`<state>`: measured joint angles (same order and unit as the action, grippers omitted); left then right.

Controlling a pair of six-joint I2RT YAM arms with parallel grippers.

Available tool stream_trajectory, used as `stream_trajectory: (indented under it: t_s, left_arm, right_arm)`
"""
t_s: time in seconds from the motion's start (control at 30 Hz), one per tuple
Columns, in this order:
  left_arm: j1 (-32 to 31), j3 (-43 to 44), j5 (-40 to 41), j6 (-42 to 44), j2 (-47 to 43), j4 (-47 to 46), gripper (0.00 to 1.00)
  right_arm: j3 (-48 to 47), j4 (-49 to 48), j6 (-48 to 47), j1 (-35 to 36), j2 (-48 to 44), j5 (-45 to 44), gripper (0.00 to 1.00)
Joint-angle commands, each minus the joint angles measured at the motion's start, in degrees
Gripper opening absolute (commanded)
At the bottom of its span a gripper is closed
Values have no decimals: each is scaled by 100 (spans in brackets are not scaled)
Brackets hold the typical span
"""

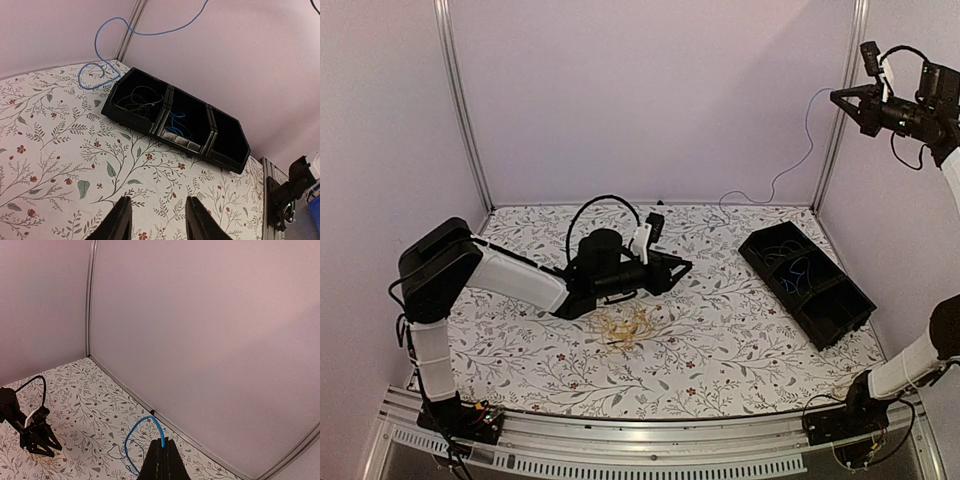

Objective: Untangle the cables

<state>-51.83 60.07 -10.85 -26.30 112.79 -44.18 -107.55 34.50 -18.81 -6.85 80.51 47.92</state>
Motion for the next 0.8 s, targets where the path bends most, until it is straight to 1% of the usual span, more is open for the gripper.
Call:
stream_trajectory:
  t_s: [0.0,0.17,0.3,0.43,0.63,0.77]
  left_arm:
    - [-1,-80,184,151,-220,323,38]
    - [27,76,313,157,-198,721,41]
    - [55,161,378,99,-208,969,42]
    - [76,142,399,28,-301,1143,42]
    - [82,119,417,-19,-459,1415,43]
    - [86,93,203,17,-591,1479,47]
  right_arm:
    - [93,-259,187,-245,-200,262,0]
    - [180,-253,233,-544,-305,361,0]
    - [504,-251,186,-833,-498,376,0]
    - [1116,-251,89,-1075,-782,312,0]
    - [2221,-244,-288,-1120,-1113,-87,0]
    - [2685,-244,-381,-1117,-1151,-84,0]
